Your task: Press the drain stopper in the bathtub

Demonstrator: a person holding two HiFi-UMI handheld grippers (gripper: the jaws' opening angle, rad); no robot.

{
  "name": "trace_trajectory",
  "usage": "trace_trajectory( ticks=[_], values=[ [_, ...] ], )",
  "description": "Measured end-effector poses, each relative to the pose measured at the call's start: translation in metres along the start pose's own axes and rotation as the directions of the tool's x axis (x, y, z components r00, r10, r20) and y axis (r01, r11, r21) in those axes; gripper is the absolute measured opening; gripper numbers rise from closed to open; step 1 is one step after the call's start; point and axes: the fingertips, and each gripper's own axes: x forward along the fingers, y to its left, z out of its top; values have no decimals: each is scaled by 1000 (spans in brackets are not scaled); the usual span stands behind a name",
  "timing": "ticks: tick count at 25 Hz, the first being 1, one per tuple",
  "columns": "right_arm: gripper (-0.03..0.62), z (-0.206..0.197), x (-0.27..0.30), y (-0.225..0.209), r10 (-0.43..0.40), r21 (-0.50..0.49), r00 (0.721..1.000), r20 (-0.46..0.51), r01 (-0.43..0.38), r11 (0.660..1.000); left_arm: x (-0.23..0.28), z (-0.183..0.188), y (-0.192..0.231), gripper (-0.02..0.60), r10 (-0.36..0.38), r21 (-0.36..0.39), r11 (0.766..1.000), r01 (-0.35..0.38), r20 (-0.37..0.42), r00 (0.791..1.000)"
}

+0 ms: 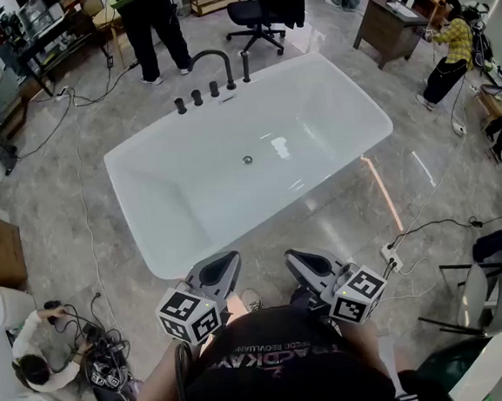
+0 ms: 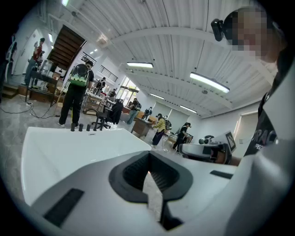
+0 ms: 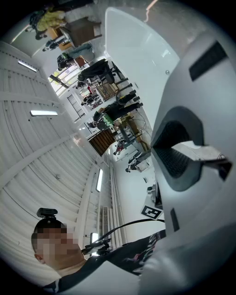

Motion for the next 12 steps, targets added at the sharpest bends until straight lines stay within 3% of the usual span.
trace_trajectory(
  ticks=[12],
  values=[
    [11,3,-4,7,32,6,999,25,-33,999,-1,-1,-6,6,-6,6,1000,6,-9,1000]
  ],
)
